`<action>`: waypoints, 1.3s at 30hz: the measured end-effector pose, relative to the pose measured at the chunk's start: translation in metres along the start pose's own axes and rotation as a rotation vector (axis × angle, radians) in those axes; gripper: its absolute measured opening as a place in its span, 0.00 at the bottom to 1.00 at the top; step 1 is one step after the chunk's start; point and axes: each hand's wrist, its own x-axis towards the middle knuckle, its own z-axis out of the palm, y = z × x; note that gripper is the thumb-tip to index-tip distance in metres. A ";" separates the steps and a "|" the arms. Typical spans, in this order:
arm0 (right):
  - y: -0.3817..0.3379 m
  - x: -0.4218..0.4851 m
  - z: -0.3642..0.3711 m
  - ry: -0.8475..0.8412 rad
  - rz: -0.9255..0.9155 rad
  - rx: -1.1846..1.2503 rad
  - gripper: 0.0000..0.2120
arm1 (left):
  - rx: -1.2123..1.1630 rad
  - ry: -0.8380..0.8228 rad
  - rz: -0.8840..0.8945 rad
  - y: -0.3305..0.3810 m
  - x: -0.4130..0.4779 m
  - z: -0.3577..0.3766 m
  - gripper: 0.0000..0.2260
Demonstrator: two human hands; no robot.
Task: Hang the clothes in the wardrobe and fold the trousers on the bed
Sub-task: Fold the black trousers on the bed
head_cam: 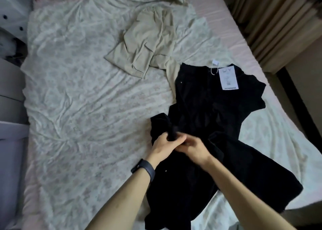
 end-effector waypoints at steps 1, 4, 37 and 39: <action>-0.003 -0.015 0.011 -0.089 -0.006 0.032 0.26 | -0.005 0.074 0.007 -0.003 -0.003 -0.005 0.25; -0.005 -0.048 0.028 -0.167 0.076 0.038 0.22 | 0.124 0.236 0.043 -0.015 -0.024 -0.036 0.08; -0.178 -0.417 0.232 0.652 -0.887 -0.113 0.18 | 0.072 0.872 0.799 -0.139 -0.503 -0.312 0.10; -0.179 -0.462 0.234 0.695 -1.039 -0.193 0.17 | 0.069 1.004 0.869 -0.131 -0.539 -0.307 0.09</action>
